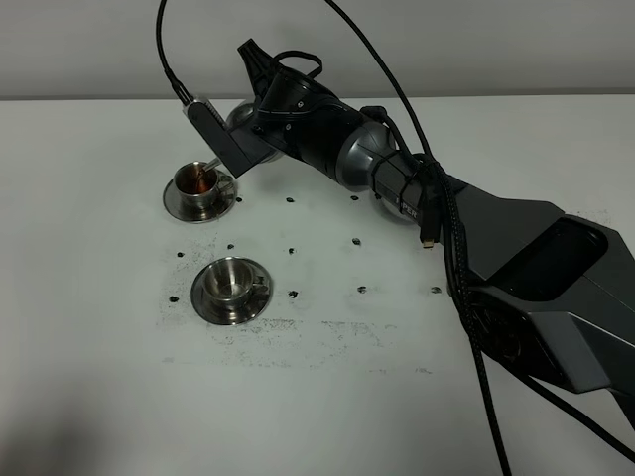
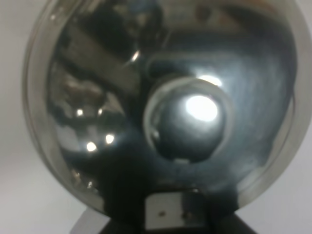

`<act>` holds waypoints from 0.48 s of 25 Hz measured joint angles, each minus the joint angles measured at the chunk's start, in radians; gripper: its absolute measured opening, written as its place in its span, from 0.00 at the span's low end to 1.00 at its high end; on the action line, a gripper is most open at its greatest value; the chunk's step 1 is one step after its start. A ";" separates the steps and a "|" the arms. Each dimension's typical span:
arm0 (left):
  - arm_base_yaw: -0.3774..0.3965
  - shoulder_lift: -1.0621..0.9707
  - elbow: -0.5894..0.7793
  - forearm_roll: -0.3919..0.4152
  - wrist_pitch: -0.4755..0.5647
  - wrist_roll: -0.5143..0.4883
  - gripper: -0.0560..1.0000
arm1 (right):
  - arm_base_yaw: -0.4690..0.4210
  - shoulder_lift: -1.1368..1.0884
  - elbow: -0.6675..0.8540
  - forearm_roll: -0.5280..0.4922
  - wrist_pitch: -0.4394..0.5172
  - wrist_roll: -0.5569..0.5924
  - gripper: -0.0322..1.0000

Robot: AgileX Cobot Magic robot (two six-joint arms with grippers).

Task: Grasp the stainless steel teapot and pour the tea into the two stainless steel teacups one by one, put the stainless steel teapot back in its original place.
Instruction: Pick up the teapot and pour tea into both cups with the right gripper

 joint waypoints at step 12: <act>0.000 0.000 0.000 0.000 0.000 0.000 0.63 | 0.000 -0.008 0.000 -0.027 -0.008 0.000 0.20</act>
